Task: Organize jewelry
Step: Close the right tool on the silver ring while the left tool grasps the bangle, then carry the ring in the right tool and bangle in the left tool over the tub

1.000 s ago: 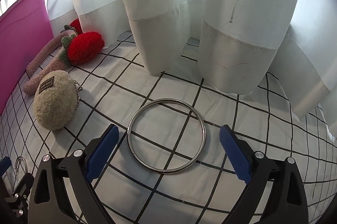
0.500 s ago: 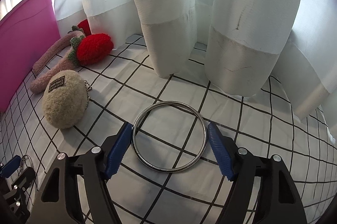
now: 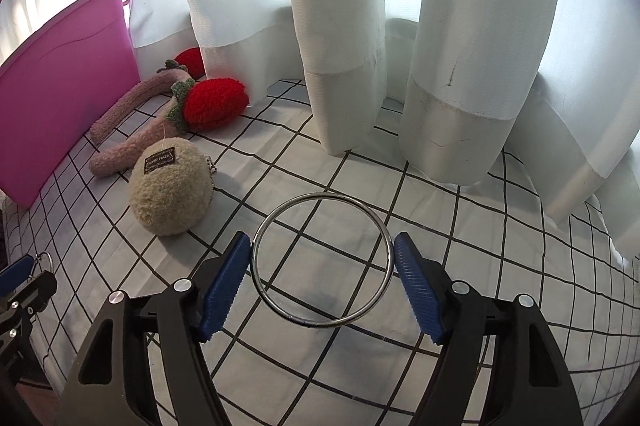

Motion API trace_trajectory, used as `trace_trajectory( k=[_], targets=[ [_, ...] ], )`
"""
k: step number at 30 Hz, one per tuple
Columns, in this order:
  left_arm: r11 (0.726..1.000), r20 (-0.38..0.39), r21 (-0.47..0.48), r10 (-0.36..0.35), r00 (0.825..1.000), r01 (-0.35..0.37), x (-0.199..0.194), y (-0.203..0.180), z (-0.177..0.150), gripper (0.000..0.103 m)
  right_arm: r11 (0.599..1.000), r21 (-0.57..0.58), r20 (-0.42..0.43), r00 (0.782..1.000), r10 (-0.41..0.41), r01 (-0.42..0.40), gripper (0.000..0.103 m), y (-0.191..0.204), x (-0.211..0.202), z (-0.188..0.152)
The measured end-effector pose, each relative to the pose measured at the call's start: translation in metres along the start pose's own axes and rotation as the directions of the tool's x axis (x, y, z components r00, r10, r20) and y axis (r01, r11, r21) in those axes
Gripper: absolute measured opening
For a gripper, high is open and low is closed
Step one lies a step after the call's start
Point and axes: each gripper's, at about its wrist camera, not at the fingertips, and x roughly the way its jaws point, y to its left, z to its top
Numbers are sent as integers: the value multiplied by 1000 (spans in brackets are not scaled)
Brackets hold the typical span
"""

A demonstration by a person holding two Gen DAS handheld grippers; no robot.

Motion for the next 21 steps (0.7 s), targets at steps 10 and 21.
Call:
trace_trajectory(
  k=[10,21],
  targets=[
    [998,78,7,-63,995,63,-46,26,39,43,999,22,41,999,28,-29,71,32,-45,5],
    [994,165,52,-106,981,98,-94,71,82,43,997,64,111,993,31,-38,71,69,-96,32]
  ],
)
